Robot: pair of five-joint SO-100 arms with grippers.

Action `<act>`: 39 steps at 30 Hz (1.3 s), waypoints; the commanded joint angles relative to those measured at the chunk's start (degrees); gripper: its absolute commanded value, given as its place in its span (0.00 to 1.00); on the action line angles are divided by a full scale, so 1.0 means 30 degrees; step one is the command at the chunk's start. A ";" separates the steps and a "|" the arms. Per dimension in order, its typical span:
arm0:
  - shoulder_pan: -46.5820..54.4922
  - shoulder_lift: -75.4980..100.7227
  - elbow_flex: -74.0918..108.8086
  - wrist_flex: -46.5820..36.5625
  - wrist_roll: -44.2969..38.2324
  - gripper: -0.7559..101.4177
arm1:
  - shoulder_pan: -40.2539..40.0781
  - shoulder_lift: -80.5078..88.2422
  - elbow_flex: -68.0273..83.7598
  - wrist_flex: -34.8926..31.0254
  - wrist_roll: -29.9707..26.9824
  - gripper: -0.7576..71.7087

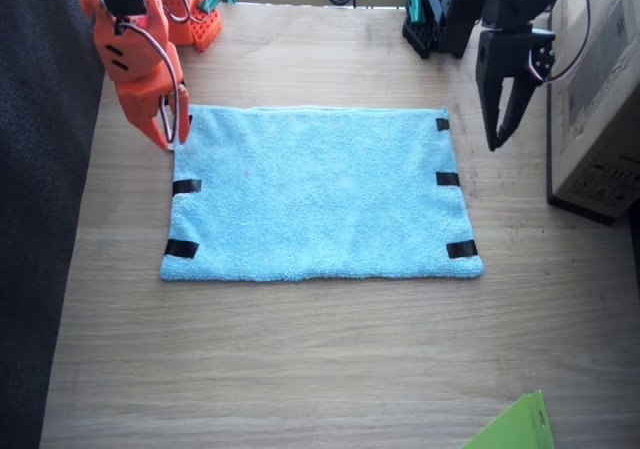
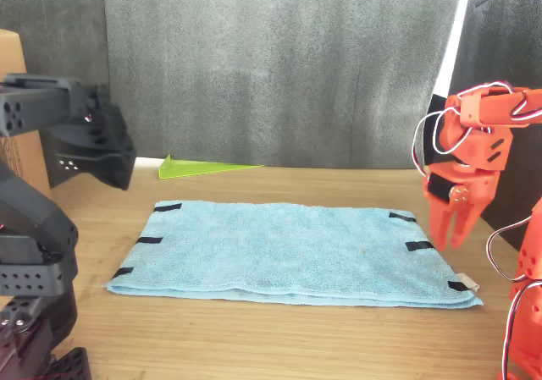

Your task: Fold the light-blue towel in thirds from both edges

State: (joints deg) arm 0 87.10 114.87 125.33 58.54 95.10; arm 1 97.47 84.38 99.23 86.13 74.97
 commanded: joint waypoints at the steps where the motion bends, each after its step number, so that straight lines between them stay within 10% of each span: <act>1: -0.0293 -0.0176 -0.0527 0.0146 0.0205 0.02 | 0.0674 0.0674 -0.0029 -0.0293 0.0469 0.23; 39: -0.3516 0.0645 0.2197 0.2344 -0.0586 0.22 | -0.0205 0.0879 0.0059 -0.0352 -0.0293 0.26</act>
State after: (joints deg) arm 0 76.29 116.98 134.65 64.95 93.16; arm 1 96.42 84.38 100.20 84.55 74.36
